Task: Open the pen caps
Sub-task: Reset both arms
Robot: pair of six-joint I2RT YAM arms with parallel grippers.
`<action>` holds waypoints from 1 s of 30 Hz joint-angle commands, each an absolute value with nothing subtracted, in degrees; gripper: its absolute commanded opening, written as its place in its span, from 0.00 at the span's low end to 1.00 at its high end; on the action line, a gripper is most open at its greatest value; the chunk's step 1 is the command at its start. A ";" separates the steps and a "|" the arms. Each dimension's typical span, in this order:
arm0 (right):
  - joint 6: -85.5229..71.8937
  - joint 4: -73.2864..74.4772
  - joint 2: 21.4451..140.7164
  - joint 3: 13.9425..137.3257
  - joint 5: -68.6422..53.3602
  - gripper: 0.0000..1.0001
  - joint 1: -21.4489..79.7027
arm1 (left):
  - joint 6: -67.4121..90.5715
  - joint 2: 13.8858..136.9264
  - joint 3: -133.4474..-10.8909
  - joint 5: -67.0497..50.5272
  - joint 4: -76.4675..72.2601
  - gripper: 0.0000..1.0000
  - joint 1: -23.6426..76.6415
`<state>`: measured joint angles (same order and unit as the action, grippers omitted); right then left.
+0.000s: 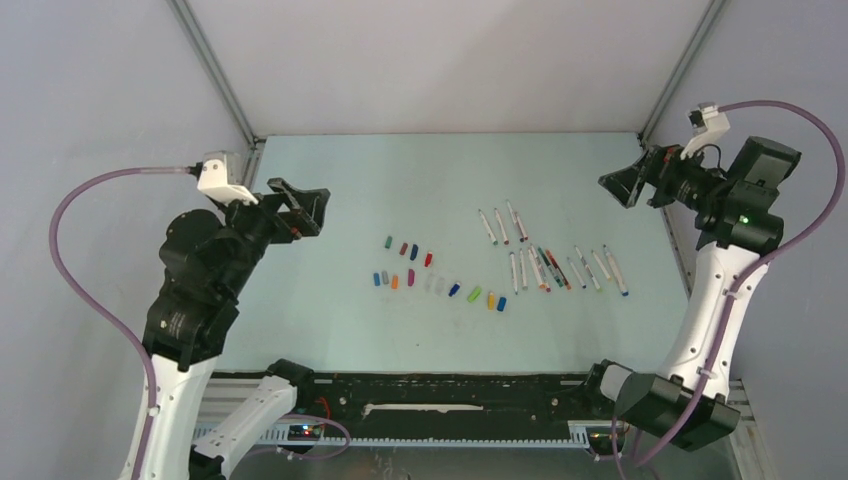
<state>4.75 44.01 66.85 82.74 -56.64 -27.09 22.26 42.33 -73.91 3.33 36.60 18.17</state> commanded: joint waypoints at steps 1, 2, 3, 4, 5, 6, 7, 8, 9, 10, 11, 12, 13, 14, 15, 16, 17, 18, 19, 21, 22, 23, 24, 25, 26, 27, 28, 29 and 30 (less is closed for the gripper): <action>1.64 45.77 64.11 87.06 -55.27 1.00 -21.04 | 19.29 42.30 -77.25 5.45 38.40 1.00 17.67; 0.79 45.77 64.00 87.02 -54.05 1.00 -18.42 | 19.18 42.29 -77.25 5.59 38.52 1.00 17.69; 0.33 45.77 63.91 86.97 -52.35 1.00 -15.66 | 19.10 42.39 -77.26 5.72 38.62 1.00 17.67; -0.30 45.70 63.73 86.82 -50.72 1.00 -12.97 | 19.08 42.39 -77.29 5.87 38.80 1.00 17.67; -1.54 45.29 63.58 86.53 -48.94 0.99 -10.40 | 19.01 42.38 -77.33 6.03 38.95 1.00 17.64; -2.58 44.66 63.35 86.23 -47.90 0.99 -8.42 | 18.99 42.37 -77.32 6.14 39.07 1.00 17.61; -3.42 44.35 63.21 86.00 -47.44 0.99 -7.80 | 18.98 42.31 -77.30 6.23 39.17 1.00 17.60; -4.10 44.35 63.15 86.03 -46.50 1.00 -7.48 | 18.92 42.24 -77.26 6.24 39.31 1.00 17.58; -4.47 44.49 63.00 86.08 -45.06 0.99 -7.21 | 18.90 42.25 -77.14 6.31 39.38 1.00 17.58; -4.60 44.69 62.78 86.05 -43.27 1.00 -6.79 | 18.90 42.19 -77.16 6.33 39.38 1.00 17.60; -4.94 44.58 62.31 85.81 -41.05 0.99 -6.51 | 18.96 42.27 -77.00 6.31 39.38 1.00 17.58; -5.28 44.26 61.81 85.46 -39.99 1.00 -6.28 | 18.98 42.20 -76.83 6.37 39.31 1.00 17.58; -5.39 44.03 61.41 84.98 -39.45 1.00 -6.25 | 19.05 42.23 -76.70 6.44 39.18 1.00 17.58; -5.44 43.77 60.97 84.48 -38.89 0.99 -6.24 | 19.14 42.32 -76.65 6.56 39.10 1.00 17.59; -5.68 43.38 60.54 84.06 -38.29 0.99 -6.31 | 19.16 42.40 -76.64 6.58 38.97 1.00 17.58; -5.71 43.05 60.19 83.47 -37.88 0.99 -6.44 | 19.16 42.60 -76.64 6.55 38.86 1.00 17.61; -5.64 42.56 59.70 83.11 -37.99 1.00 -6.73 | 19.16 42.73 -76.68 6.51 38.84 1.00 17.58; -5.63 42.03 59.22 82.72 -38.24 0.99 -7.16 | 19.16 42.90 -76.72 6.46 38.77 1.00 17.58; -5.77 41.55 58.75 82.49 -38.31 1.00 -7.53 | 19.16 43.05 -76.80 6.36 38.64 1.00 17.58; -6.12 41.27 58.31 82.44 -38.52 1.00 -8.26 | 19.15 43.34 -76.61 6.28 38.39 1.00 17.58; -6.14 41.29 58.16 82.40 -38.90 1.00 -8.53 | 19.16 43.40 -76.49 6.25 38.21 1.00 17.58; -6.08 41.26 57.98 82.32 -39.31 0.99 -8.72 | 19.16 43.35 -76.22 6.24 37.84 1.00 17.60; -5.99 41.24 57.81 82.16 -39.67 0.99 -8.92 | 19.20 43.28 -75.85 6.24 37.45 1.00 17.60; -5.98 41.10 57.72 82.03 -40.05 1.00 -9.11 | 19.31 43.15 -75.45 6.24 37.07 1.00 17.58; -5.99 40.99 57.58 81.90 -40.52 0.99 -9.35 | 19.41 43.03 -75.14 6.08 36.76 1.00 17.60; -6.02 40.77 57.57 81.69 -41.08 0.99 -9.64 | 19.42 42.96 -74.79 5.99 36.49 1.00 17.58; -6.12 40.58 57.57 81.51 -41.81 1.00 -9.97 | 19.50 42.90 -74.60 5.93 36.36 1.00 17.59; -6.24 40.40 57.57 81.37 -43.01 1.00 -10.44 | 19.51 42.90 -74.47 5.84 36.34 1.00 17.63; -6.35 40.04 57.57 81.19 -44.33 1.00 -10.94 | 19.51 42.96 -74.30 5.88 36.30 1.00 17.65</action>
<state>-5.48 42.94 58.19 81.97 -40.47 -9.61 20.45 43.18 -74.70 5.87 38.89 18.06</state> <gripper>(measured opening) 0.994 0.996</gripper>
